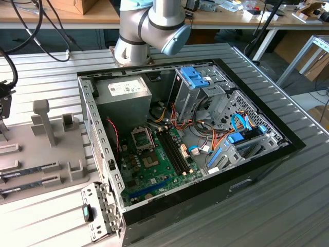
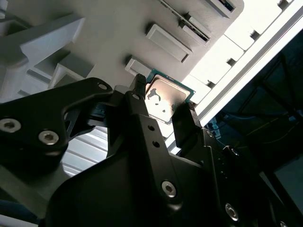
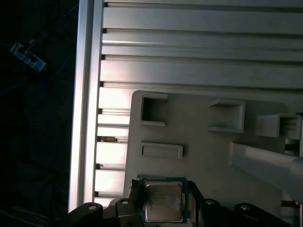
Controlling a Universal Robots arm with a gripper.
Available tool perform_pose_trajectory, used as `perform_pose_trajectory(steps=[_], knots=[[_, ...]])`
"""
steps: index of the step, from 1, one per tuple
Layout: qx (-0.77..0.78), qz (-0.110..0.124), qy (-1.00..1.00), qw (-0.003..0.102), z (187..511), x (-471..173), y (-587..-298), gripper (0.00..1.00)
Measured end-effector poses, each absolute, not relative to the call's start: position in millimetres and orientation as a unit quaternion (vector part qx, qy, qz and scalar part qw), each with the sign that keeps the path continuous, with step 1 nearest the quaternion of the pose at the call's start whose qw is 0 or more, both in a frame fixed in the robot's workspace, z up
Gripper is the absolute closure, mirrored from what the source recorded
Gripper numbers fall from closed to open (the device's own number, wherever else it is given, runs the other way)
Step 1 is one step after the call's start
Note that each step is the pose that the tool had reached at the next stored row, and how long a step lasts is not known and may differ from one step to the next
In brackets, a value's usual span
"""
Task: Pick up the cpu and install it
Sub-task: 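Pick up the cpu and move it towards the insertion slot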
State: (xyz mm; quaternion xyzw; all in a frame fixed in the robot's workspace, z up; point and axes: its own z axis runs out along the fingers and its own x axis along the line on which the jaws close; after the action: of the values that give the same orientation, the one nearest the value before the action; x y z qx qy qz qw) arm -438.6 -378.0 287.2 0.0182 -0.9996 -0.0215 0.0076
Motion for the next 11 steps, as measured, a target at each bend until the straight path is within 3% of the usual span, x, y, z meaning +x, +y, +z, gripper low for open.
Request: perform_pose_trajectory(steps=[11], knots=[[0.018, -0.021, -1.0, 0.008, 297.5, -438.5, -378.0, 0.53]])
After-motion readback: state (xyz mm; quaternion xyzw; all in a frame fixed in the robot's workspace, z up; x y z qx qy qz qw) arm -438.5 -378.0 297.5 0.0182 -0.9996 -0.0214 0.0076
